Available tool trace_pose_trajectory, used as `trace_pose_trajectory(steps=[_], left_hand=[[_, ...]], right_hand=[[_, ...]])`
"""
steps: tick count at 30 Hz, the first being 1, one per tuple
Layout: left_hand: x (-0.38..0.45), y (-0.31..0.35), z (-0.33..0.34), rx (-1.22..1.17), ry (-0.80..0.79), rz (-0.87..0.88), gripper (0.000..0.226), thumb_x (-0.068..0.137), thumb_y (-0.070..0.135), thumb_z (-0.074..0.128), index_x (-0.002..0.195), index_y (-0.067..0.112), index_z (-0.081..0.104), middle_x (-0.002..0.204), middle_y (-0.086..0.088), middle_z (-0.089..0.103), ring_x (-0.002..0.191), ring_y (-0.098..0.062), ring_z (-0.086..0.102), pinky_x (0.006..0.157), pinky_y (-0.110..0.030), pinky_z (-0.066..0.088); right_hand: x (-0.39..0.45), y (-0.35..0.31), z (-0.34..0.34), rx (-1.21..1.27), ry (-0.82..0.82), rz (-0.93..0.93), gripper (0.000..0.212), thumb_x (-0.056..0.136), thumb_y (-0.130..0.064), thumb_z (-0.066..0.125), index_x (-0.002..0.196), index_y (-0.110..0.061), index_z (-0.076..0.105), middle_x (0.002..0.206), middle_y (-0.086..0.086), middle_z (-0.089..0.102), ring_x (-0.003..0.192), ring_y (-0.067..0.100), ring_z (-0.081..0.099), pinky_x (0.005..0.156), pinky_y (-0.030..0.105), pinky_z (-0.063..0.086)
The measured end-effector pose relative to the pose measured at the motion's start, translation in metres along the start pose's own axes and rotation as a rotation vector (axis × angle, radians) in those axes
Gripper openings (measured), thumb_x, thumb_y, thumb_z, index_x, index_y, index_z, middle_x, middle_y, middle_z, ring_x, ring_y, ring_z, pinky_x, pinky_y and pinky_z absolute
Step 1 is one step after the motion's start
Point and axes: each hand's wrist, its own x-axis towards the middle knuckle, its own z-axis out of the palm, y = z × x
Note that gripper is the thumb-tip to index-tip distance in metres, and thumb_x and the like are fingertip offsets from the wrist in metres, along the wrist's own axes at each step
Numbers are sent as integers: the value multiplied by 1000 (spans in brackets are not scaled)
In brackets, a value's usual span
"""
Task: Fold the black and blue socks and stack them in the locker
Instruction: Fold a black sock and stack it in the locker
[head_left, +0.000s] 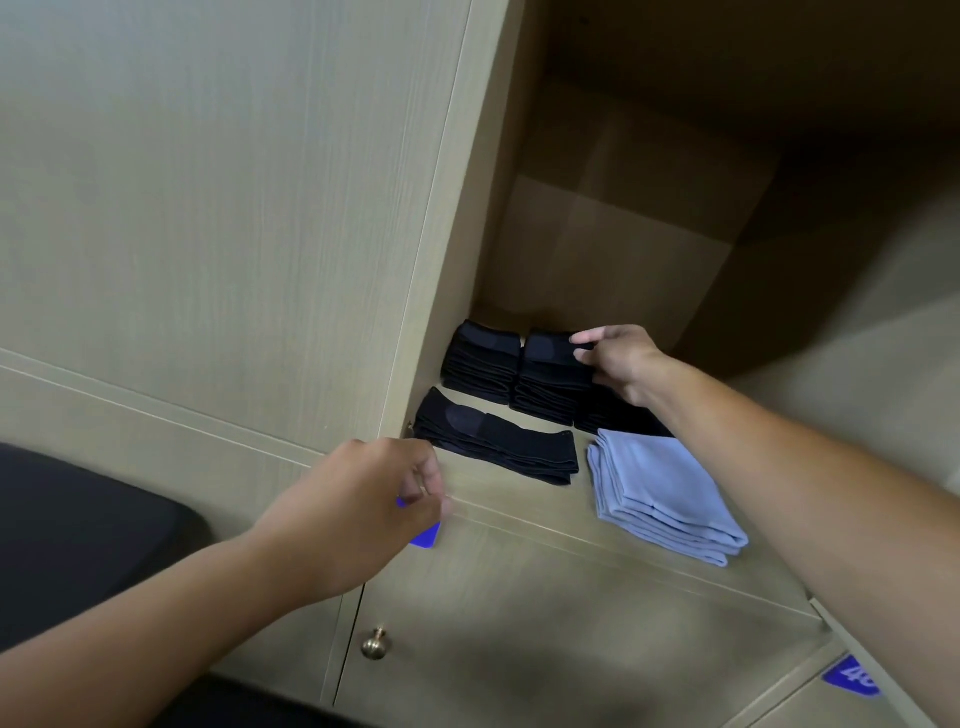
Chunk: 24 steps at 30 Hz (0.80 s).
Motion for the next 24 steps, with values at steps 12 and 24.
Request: trace_pose_trajectory(steps=[12,24], left_hand=[[1,-7,0,15,-11,4,10,91,38,68,83,32,67,79,16,71,70,-6,65,66,-26,50],[-2,-8,-6,43,4,1,12,90,41,69,83,32,67,76,18,69,66,-1,63,60,-21,45]], right_hand=[[9,1,1,-284,89,-76,14,83,-9,82,94,-12,74,100,5,70,104,22,66,100,38,55],[-24,-8,-4,-500,-3,-258,17,87,-15,79,102,-12,72,103,2,68,100,16,60,86,22,41]])
